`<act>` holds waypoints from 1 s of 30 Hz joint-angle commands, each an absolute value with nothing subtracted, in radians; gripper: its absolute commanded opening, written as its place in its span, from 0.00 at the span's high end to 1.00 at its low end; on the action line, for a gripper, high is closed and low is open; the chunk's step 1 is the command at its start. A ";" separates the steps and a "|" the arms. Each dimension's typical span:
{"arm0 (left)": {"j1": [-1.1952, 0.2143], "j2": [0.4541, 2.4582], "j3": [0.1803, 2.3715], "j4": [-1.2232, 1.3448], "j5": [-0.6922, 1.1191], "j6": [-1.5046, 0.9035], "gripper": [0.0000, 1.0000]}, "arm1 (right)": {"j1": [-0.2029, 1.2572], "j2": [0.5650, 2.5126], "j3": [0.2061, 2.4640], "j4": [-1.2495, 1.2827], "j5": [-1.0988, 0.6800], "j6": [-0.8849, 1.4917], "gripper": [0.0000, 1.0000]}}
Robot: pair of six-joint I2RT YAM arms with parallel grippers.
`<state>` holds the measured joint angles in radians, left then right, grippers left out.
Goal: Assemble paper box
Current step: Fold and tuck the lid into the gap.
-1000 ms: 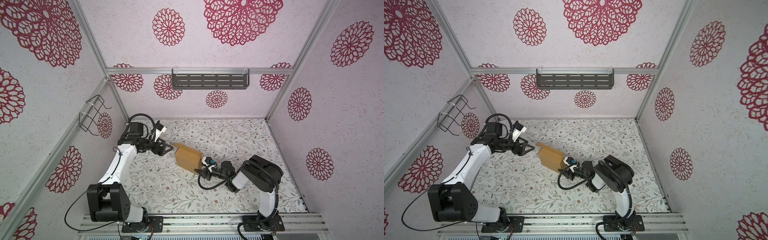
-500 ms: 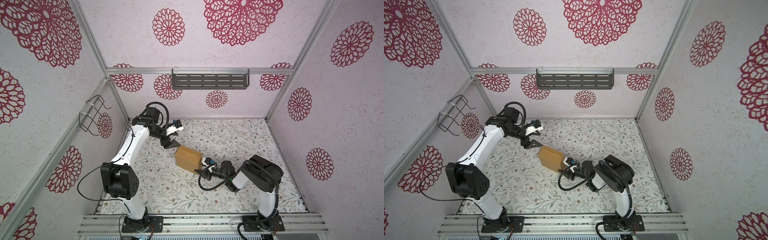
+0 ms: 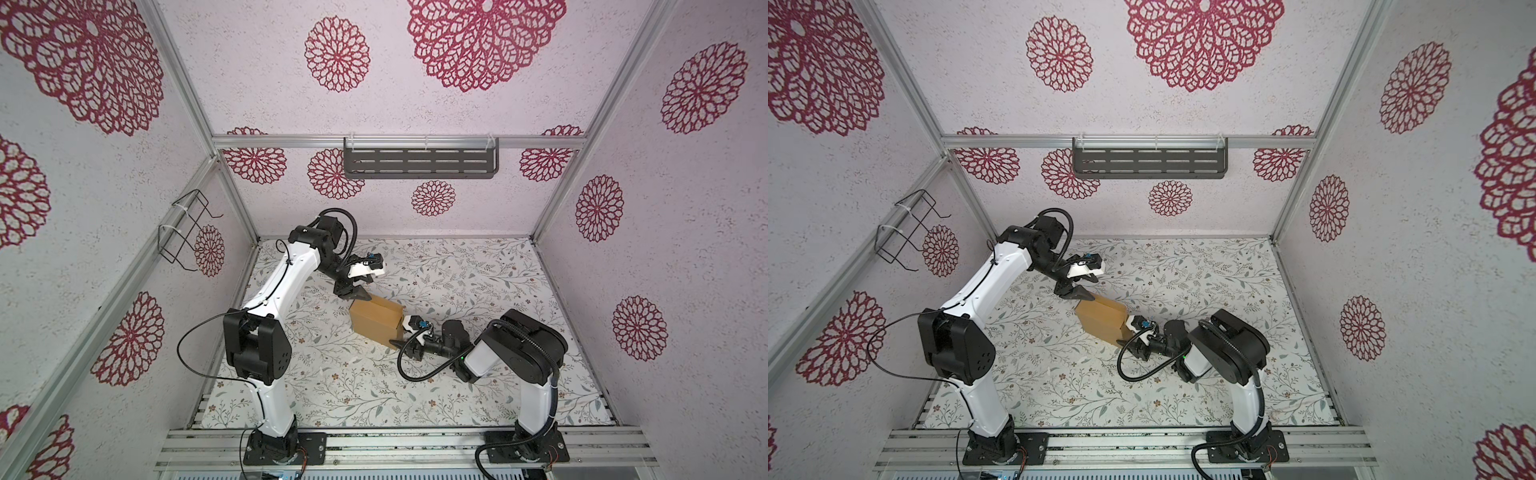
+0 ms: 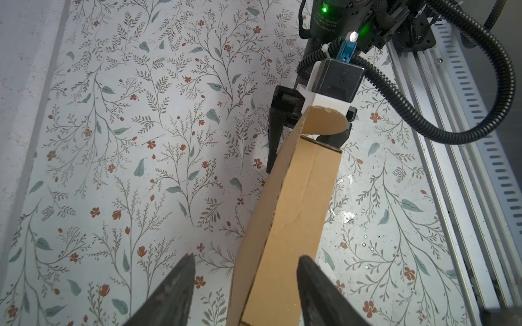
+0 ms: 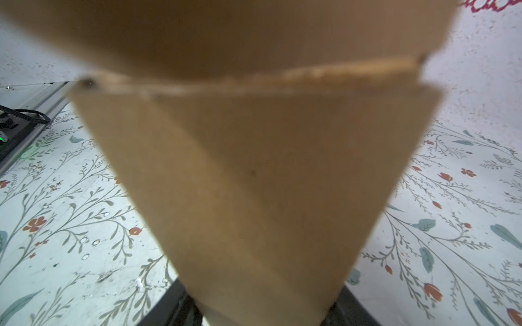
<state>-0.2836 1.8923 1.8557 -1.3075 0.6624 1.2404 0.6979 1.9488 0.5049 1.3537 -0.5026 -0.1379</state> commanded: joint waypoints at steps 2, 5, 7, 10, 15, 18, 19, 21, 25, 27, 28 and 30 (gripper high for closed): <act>-0.305 1.920 1.893 -1.367 0.641 1.302 0.46 | 0.690 1.944 0.508 1.315 -0.514 -0.150 0.42; -0.312 1.929 1.894 -1.384 0.634 1.315 0.51 | 0.689 1.942 0.511 1.311 -0.510 -0.144 0.42; -0.314 1.929 1.893 -1.389 0.633 1.314 0.52 | 0.689 1.933 0.511 1.303 -0.509 -0.144 0.42; -0.316 1.927 1.886 -1.385 0.632 1.322 0.56 | 0.686 1.926 0.512 1.285 -0.508 -0.156 0.42; -0.319 1.924 1.871 -1.378 0.616 1.318 0.61 | 0.679 1.911 0.514 1.270 -0.511 -0.149 0.42; -0.319 1.921 1.862 -1.371 0.603 1.318 0.67 | 0.678 1.904 0.516 1.248 -0.509 -0.164 0.41; -0.319 1.922 1.860 -1.369 0.601 1.318 0.68 | 0.676 1.905 0.517 1.245 -0.507 -0.163 0.41; -0.319 1.922 1.859 -1.369 0.601 1.318 0.73 | 0.673 1.900 0.516 1.242 -0.508 -0.160 0.41; -0.321 1.919 1.853 -1.368 0.601 1.324 0.82 | 0.673 1.892 0.512 1.241 -0.512 -0.163 0.38; -0.321 1.917 1.849 -1.367 0.598 1.325 0.84 | 0.672 1.885 0.507 1.241 -0.502 -0.160 0.32; -0.321 1.917 1.848 -1.366 0.598 1.325 0.86 | 0.672 1.878 0.501 1.242 -0.500 -0.157 0.29; -0.322 1.914 1.847 -1.366 0.599 1.325 0.88 | 0.672 1.854 0.479 1.253 -0.491 -0.155 0.24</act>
